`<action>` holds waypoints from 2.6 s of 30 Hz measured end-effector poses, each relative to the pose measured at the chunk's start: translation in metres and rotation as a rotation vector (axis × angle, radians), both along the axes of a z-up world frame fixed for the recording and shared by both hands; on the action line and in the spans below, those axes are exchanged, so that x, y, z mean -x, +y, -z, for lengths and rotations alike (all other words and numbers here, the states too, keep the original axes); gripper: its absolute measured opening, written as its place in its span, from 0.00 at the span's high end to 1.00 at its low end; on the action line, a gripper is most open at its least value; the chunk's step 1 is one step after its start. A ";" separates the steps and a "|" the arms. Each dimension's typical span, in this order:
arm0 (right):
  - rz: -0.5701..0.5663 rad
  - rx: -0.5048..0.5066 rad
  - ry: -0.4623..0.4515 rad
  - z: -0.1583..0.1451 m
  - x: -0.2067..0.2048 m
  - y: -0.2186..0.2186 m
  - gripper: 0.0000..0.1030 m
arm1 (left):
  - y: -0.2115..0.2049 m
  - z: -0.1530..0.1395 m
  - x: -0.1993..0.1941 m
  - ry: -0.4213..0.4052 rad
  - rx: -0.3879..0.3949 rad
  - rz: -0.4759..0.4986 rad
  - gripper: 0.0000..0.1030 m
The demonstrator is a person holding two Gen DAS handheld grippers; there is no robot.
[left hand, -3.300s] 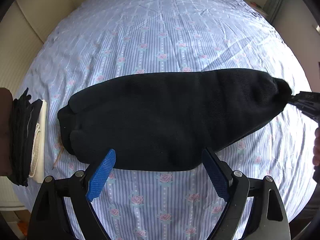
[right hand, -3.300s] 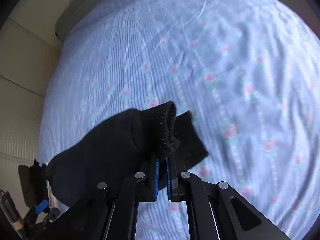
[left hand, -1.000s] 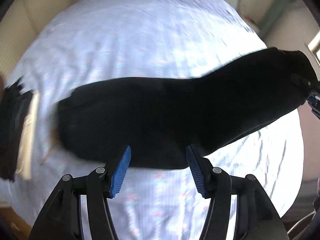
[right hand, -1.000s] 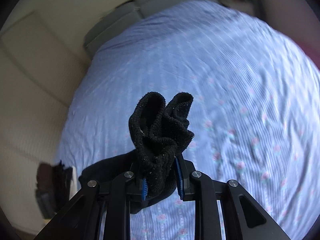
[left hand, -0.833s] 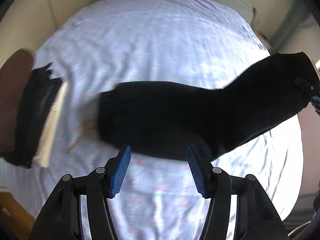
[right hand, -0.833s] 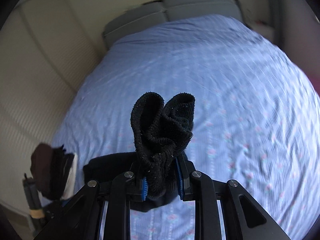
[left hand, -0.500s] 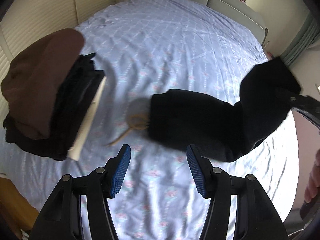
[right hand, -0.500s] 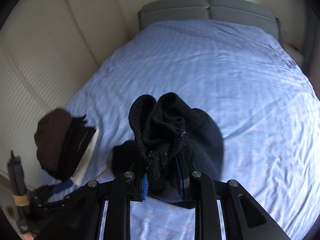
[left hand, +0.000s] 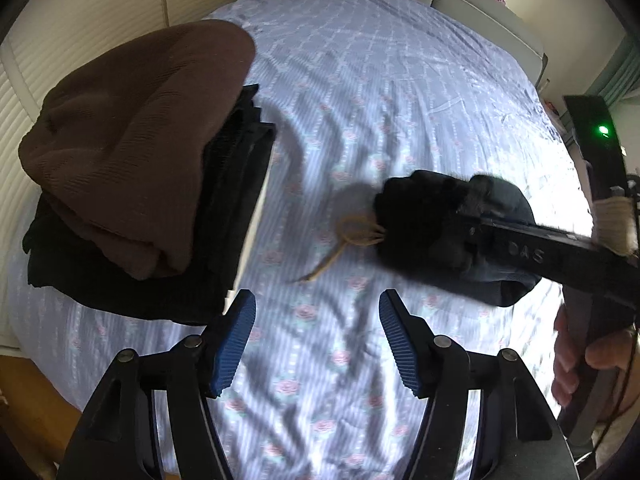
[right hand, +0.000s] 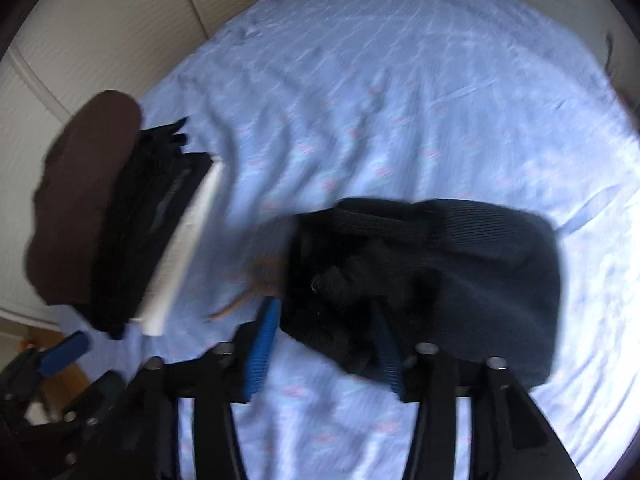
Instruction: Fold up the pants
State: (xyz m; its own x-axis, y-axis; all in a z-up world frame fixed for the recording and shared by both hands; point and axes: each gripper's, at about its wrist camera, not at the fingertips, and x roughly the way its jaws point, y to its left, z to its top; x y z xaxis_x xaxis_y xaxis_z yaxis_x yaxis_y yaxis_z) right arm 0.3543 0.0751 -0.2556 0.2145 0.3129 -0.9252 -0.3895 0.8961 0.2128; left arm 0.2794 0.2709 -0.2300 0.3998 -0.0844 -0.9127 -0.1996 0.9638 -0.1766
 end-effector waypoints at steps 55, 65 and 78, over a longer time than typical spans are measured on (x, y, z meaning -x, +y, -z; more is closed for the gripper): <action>0.375 -0.183 0.142 0.057 0.047 -0.231 0.28 | -0.117 0.019 -0.112 -0.023 0.337 -0.058 0.80; 0.361 -0.257 0.074 0.038 0.027 -0.219 0.28 | -0.106 0.032 -0.122 -0.011 0.366 -0.028 0.79; 0.455 -0.185 0.169 0.077 -0.030 -0.217 0.28 | -0.086 0.071 -0.116 0.058 0.550 -0.165 0.32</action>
